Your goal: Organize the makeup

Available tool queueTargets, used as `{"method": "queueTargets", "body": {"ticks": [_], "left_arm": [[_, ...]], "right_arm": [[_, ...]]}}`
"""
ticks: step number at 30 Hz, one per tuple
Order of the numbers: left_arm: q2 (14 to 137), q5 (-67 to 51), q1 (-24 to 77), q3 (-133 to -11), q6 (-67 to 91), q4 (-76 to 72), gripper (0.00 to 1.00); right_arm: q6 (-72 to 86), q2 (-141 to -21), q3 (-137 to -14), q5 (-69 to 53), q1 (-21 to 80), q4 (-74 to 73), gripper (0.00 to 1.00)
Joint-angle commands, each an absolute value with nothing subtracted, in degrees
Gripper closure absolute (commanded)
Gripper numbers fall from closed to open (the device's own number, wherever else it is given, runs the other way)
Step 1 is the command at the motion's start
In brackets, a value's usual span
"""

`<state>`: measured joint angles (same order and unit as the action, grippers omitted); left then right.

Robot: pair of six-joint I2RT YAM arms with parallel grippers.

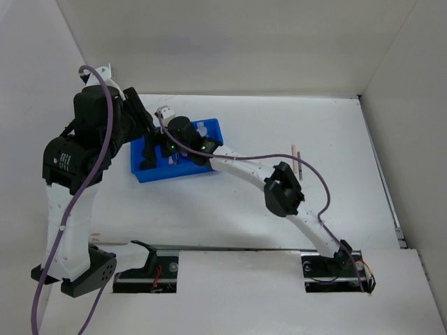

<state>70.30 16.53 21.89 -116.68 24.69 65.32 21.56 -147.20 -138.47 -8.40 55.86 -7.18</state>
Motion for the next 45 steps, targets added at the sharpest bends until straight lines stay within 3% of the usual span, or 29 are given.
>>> {"method": "queueTargets", "body": {"ticks": [1,7,9,11,15,16,18,27,45], "left_arm": [[68.74,17.84,21.71,-118.21,23.03,63.46,0.51],[68.2,20.56,21.71,-117.51,21.89,63.46,0.5],[68.2,21.09,21.71,-116.98,21.88,63.46,0.47],[68.2,21.71,21.71,-116.46,21.36,63.46,0.41],[68.2,21.71,21.71,-115.84,21.36,63.46,0.4],[68.2,21.71,21.71,-115.06,21.36,63.46,0.4],[68.2,21.1,21.71,-114.26,21.36,63.46,0.4],[68.82,19.07,21.71,-112.32,21.97,62.93,0.4],[71.1,19.07,21.71,-112.32,21.97,63.45,0.41]], "right_arm": [[19.07,-133.88,-130.22,-0.29,55.63,-7.64,0.01],[18.37,-116.56,-115.86,18.79,53.01,-19.94,0.01],[21.34,-109.21,-105.95,16.89,50.46,-22.23,0.07],[23.54,-103.56,-97.6,12.16,44.69,-22.24,0.15],[27.59,-92.65,-80.81,10.81,33.6,-26.35,0.46],[28.12,-90.98,-79.55,10.81,31.31,-27.76,0.58],[28.12,-90.44,-77.01,10.28,25.35,-30.84,0.65],[26.37,-97.02,-69.17,2.73,8.8,-27.17,0.55],[23.82,-106.52,-72.33,2.55,7.73,-24.96,0.57]]}}
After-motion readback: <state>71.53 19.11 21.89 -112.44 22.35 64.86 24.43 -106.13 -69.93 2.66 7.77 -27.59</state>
